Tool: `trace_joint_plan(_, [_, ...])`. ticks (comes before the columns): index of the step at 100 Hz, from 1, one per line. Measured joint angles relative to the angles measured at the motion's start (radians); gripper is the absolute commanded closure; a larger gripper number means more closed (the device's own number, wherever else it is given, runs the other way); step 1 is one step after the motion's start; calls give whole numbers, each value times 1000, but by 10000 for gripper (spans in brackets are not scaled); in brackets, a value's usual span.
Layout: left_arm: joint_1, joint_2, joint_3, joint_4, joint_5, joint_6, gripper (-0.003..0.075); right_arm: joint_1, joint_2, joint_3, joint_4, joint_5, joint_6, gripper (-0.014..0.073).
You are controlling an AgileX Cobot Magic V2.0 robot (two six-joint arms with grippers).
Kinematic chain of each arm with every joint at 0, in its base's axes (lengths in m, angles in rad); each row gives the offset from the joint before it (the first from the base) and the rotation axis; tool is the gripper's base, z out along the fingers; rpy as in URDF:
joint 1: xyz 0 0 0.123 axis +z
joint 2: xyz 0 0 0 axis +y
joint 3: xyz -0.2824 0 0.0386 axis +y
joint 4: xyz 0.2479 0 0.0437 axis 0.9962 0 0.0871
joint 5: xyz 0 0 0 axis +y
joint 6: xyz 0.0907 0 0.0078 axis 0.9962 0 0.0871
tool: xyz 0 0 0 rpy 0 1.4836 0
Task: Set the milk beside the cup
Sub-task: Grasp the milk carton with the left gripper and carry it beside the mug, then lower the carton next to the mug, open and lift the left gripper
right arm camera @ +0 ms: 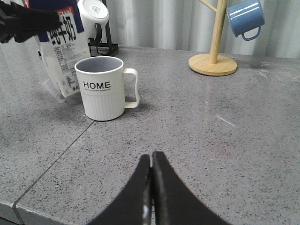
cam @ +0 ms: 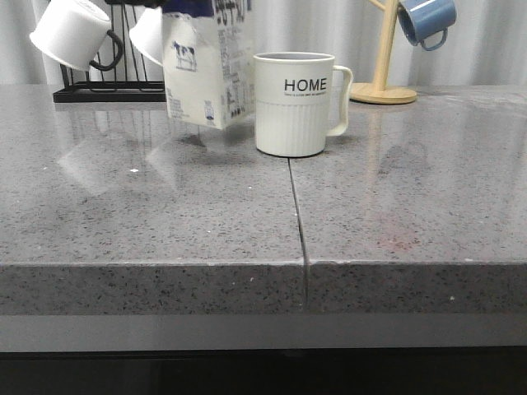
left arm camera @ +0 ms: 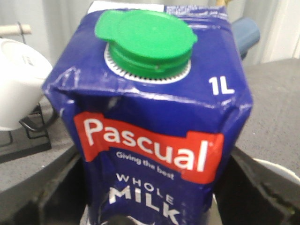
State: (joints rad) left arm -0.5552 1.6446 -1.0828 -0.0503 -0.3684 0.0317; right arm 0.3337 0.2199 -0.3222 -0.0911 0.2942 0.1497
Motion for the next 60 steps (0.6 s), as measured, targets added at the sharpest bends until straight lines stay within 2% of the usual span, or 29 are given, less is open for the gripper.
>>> trace_joint_plan(30, [-7, 41, -2, -15, -2, 0, 359, 0, 0, 0, 0, 0, 0, 652])
trace_joint_plan(35, [-7, 42, -4, -16, -2, 0, 316, 0, 0, 0, 0, 0, 0, 652])
trace_joint_plan(50, [-7, 42, -4, -21, 0, 0, 64, 0, 0, 0, 0, 0, 0, 652])
trace_joint_plan(54, [-7, 42, -4, -23, 5, 0, 34, 0, 0, 0, 0, 0, 0, 652])
trace_joint_plan(60, [-7, 42, -4, -23, 10, 0, 39, 0, 0, 0, 0, 0, 0, 652])
